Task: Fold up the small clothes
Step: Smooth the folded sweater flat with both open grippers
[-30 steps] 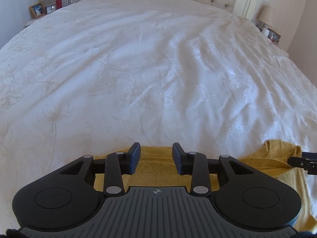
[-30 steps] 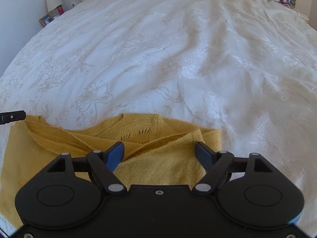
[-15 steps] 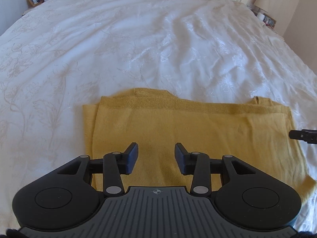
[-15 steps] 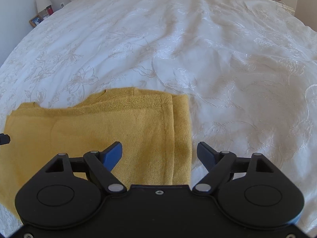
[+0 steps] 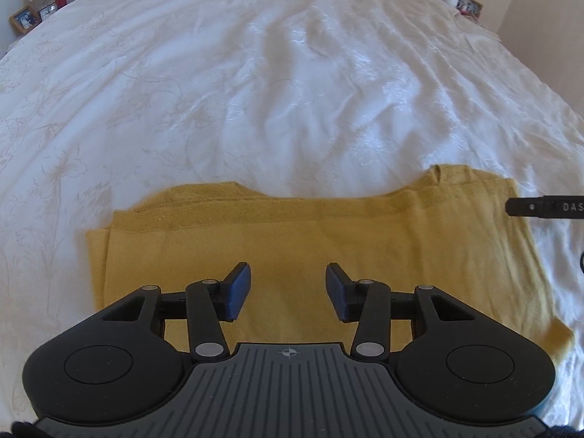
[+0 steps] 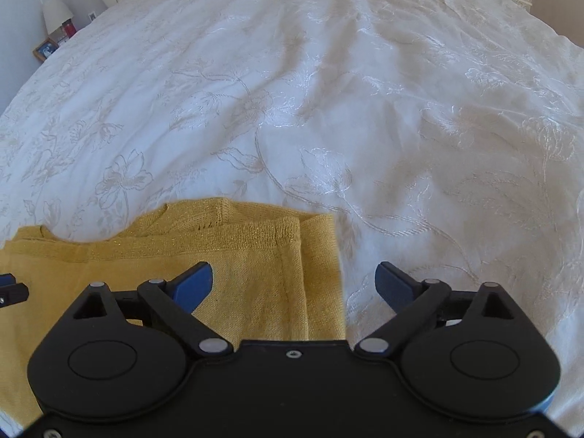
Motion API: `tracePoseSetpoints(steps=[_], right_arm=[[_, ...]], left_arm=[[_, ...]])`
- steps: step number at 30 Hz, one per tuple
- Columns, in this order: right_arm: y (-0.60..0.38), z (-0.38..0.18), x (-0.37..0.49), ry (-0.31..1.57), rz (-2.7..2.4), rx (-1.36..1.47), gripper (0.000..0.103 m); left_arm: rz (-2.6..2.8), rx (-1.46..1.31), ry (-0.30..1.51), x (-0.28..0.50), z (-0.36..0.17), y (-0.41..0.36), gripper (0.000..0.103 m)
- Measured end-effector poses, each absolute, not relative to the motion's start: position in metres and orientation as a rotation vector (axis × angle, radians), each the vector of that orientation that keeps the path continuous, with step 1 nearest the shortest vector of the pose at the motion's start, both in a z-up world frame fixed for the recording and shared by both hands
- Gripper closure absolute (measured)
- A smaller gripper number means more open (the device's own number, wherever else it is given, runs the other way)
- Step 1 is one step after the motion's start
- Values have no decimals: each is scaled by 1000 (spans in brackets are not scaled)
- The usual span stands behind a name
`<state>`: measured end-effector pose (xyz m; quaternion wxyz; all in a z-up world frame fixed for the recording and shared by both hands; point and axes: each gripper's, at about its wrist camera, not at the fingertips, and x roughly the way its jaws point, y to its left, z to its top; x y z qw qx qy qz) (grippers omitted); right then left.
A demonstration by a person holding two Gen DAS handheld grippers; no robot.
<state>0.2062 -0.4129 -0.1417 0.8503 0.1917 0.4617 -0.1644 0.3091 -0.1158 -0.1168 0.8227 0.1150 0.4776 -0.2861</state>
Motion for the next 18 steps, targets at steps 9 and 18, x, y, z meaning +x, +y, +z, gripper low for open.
tracePoseSetpoints(steps=[9, 18], right_arm=[[-396, -132, 141, 1015, -332, 488, 6], [-381, -138, 92, 1090, -315, 484, 1]], left_arm=[[-729, 359, 1161, 211, -141, -128, 58], [-699, 390, 1195, 199, -154, -128, 52]])
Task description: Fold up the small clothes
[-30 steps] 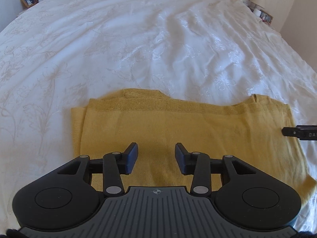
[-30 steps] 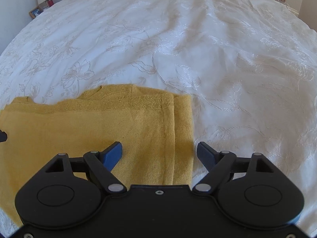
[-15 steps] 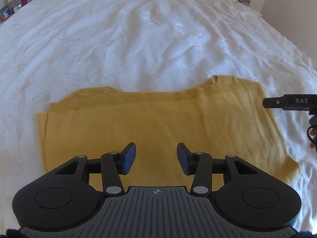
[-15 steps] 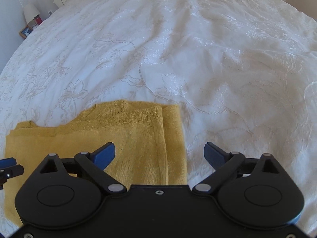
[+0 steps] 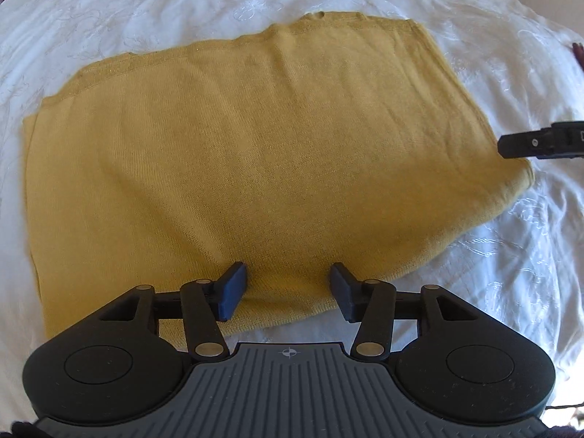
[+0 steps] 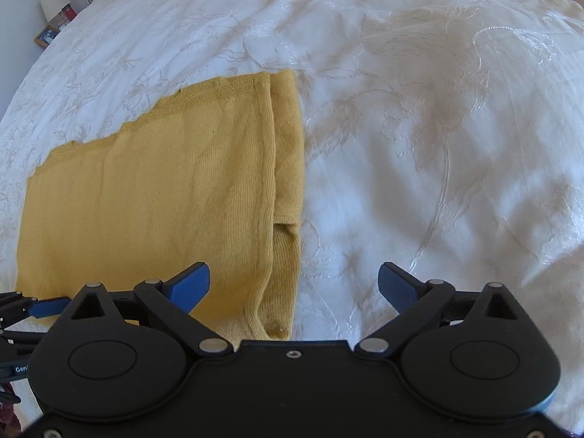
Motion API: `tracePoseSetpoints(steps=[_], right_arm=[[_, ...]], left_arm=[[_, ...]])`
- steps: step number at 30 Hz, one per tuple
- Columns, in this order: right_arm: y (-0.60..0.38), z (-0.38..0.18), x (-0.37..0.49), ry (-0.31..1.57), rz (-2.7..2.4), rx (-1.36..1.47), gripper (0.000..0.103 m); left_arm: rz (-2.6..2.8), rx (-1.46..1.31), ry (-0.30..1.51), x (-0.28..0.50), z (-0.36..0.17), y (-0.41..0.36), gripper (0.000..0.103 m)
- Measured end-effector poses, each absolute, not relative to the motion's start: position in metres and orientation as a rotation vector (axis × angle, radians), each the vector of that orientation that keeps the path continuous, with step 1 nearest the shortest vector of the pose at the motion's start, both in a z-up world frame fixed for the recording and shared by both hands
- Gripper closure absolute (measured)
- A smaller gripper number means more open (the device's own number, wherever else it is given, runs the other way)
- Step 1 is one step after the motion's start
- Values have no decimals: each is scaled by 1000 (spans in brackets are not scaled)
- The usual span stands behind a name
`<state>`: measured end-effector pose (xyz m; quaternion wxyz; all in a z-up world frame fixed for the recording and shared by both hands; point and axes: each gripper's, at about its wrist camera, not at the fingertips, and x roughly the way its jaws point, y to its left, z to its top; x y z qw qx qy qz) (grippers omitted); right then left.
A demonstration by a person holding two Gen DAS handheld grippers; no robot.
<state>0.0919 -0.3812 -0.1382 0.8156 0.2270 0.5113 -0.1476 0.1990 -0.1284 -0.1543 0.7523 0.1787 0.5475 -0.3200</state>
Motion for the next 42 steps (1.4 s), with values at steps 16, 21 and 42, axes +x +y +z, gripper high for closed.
tracePoseSetpoints(steps=[16, 21, 42], right_arm=[[-376, -182, 77, 1209, -296, 387, 0], [-376, -188, 67, 1183, -290, 395, 0], [-373, -181, 49, 1147, -273, 388, 0]], left_arm=[[-713, 388, 1177, 187, -164, -140, 21], [-730, 314, 1161, 184, -146, -136, 20], [-667, 427, 1220, 171, -180, -185, 0]])
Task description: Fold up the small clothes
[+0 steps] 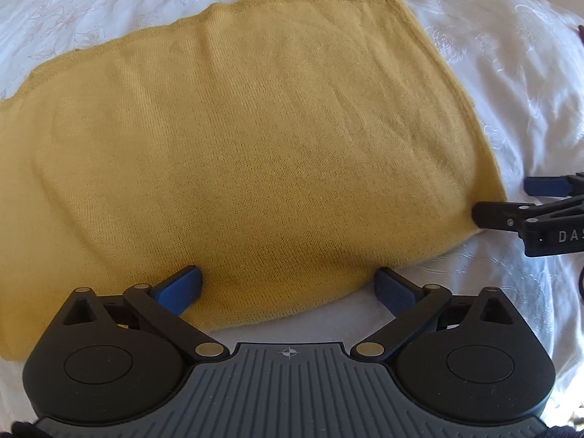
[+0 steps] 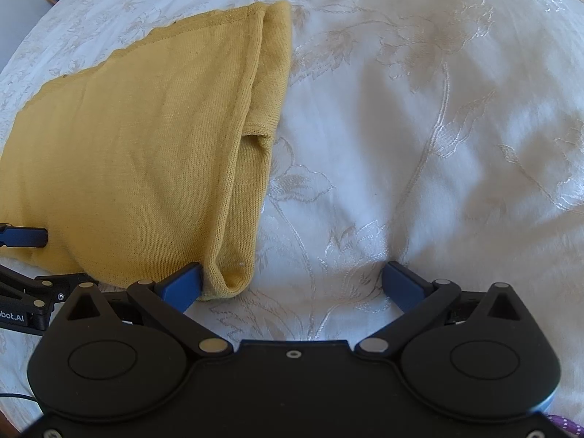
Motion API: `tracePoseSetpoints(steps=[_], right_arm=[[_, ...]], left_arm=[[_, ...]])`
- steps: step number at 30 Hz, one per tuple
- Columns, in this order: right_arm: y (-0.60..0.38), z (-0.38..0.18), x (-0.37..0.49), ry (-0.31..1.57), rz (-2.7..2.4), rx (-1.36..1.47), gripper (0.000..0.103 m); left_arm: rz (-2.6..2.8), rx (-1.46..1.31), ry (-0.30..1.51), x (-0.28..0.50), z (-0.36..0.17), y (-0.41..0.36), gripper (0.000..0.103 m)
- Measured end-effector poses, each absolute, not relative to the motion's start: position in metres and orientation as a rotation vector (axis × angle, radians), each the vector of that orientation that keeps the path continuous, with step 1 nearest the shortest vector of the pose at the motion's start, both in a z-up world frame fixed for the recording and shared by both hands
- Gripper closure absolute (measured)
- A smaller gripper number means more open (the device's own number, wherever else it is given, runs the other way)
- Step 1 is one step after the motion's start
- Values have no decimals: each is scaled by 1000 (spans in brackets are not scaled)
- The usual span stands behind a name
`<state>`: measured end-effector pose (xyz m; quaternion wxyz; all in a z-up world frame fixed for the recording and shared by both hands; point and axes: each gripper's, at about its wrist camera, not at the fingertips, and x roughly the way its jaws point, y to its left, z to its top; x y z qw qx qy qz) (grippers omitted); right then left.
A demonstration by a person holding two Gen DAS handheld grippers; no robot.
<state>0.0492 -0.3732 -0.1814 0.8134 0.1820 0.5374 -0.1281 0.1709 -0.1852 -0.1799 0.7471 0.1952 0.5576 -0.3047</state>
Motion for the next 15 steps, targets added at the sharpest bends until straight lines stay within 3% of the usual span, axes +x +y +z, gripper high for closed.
tracePoseSetpoints(steps=[15], right_arm=[[-375, -180, 41, 1113, -261, 392, 0]], left_arm=[[-581, 537, 1287, 173, -182, -216, 0]])
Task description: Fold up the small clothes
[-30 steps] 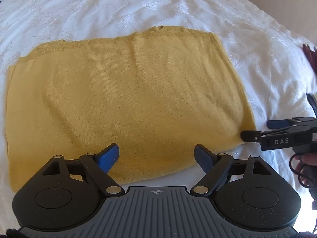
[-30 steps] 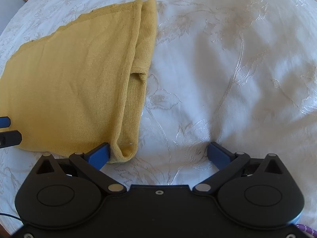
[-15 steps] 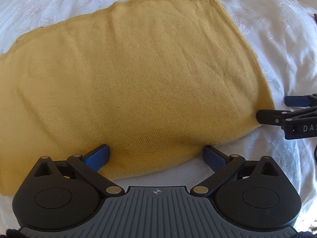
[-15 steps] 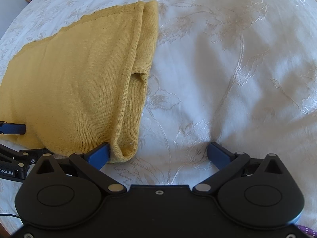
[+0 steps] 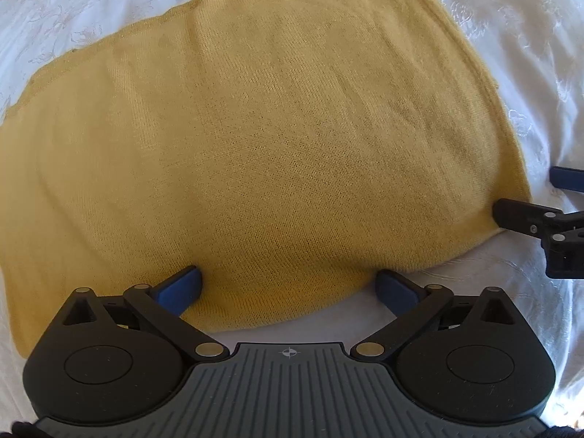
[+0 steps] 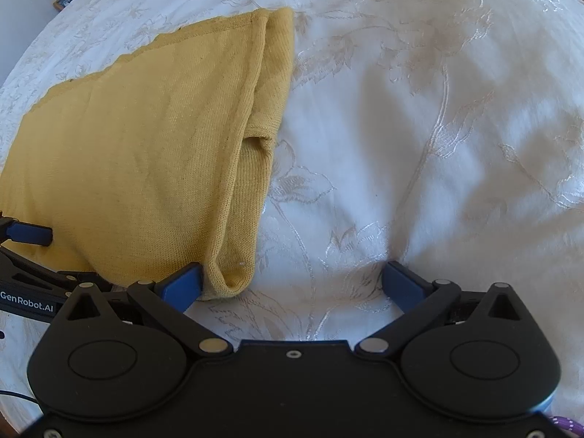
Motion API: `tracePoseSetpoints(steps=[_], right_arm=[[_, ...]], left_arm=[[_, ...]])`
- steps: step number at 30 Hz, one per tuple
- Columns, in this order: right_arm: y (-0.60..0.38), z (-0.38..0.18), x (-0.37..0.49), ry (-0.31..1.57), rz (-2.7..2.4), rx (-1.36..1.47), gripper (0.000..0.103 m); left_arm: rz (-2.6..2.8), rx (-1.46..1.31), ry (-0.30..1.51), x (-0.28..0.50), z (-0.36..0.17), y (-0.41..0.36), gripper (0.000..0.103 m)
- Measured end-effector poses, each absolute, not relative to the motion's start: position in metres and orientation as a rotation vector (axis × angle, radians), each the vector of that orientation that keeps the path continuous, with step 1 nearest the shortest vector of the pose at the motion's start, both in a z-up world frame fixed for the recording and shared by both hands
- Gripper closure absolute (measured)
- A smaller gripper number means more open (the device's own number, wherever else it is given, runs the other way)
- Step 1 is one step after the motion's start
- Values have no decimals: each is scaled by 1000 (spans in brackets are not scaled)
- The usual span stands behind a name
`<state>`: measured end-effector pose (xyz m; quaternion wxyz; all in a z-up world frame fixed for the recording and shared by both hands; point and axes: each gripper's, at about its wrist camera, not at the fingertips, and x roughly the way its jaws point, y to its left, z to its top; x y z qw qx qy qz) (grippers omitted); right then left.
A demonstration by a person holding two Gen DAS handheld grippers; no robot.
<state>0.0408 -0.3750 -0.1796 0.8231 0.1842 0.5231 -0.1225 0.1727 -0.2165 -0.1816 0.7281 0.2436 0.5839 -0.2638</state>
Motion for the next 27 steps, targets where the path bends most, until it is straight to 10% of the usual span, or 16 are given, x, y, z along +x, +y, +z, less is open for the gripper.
tracePoseSetpoints(steps=[9, 27], right_arm=[[-384, -179, 48, 1145, -232, 427, 0], [-391, -180, 59, 1199, -208, 464, 0]], left_arm=[[-574, 414, 1204, 176, -137, -201, 26], [-297, 272, 1099, 287, -115, -170, 31]])
